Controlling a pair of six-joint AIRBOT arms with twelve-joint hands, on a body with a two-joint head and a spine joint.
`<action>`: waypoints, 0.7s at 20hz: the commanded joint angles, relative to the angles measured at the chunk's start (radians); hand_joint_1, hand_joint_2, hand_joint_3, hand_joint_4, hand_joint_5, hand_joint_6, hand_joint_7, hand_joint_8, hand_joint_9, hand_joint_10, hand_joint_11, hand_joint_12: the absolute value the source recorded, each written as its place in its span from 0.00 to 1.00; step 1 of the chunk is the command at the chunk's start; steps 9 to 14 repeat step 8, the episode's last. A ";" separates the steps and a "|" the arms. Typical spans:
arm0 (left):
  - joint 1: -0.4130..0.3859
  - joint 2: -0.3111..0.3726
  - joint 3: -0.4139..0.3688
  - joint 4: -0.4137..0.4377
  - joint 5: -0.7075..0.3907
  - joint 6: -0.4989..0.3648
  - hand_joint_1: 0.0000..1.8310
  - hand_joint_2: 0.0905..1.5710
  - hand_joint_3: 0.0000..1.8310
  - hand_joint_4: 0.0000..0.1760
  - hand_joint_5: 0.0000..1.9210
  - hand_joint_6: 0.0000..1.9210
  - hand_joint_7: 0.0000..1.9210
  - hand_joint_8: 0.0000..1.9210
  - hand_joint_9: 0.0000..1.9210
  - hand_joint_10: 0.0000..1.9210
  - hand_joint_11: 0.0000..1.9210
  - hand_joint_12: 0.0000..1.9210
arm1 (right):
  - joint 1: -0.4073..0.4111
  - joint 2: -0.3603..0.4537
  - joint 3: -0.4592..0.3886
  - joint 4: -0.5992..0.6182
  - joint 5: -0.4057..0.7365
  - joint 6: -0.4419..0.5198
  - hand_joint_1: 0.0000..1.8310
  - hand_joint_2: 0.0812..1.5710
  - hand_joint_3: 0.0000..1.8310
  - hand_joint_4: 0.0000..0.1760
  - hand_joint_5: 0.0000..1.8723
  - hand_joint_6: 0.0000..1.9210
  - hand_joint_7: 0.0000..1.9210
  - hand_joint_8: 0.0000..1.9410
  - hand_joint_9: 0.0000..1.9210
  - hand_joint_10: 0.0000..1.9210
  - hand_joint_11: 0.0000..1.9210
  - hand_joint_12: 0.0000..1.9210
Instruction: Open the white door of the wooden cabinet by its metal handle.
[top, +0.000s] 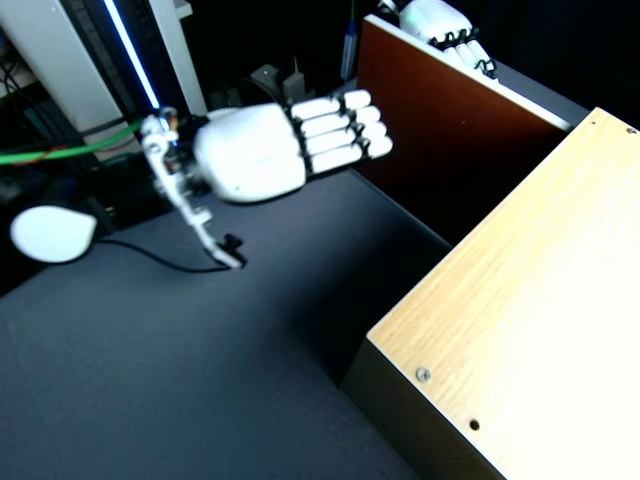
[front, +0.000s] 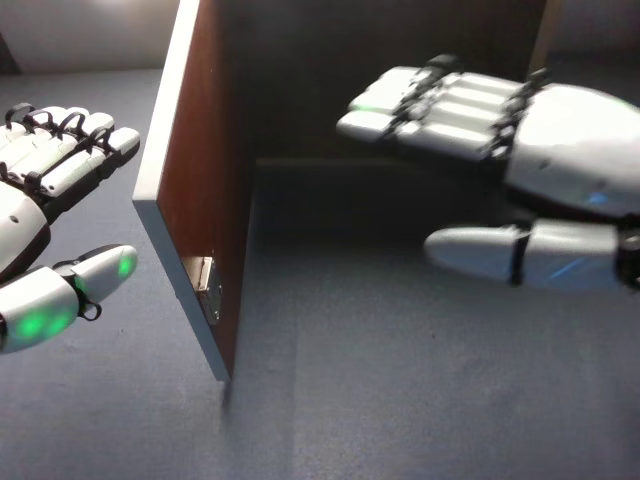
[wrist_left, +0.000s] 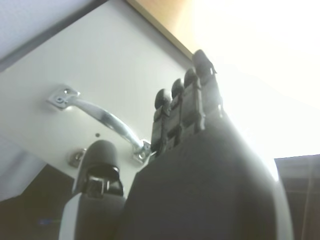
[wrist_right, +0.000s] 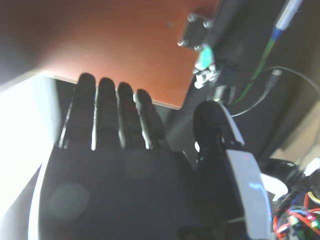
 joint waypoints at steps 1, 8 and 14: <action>-0.002 0.012 -0.002 0.000 -0.148 -0.003 0.00 0.94 0.00 0.00 0.03 0.00 0.01 0.00 0.01 0.00 0.00 0.11 | -0.009 0.025 -0.011 0.073 0.151 -0.014 0.07 0.98 0.00 0.00 0.00 0.00 0.00 0.00 0.00 0.00 0.00 0.00; 0.014 0.027 -0.020 0.001 -0.216 -0.009 0.00 0.90 0.00 0.00 0.03 0.00 0.00 0.00 0.00 0.00 0.00 0.05 | -0.253 0.176 -0.066 0.396 0.358 -0.070 0.02 0.99 0.00 0.00 0.03 0.00 0.02 0.00 0.01 0.00 0.02 0.01; 0.014 0.027 -0.020 0.001 -0.216 -0.009 0.00 0.90 0.00 0.00 0.03 0.00 0.00 0.00 0.00 0.00 0.00 0.05 | -0.253 0.176 -0.066 0.396 0.358 -0.070 0.02 0.99 0.00 0.00 0.03 0.00 0.02 0.00 0.01 0.00 0.02 0.01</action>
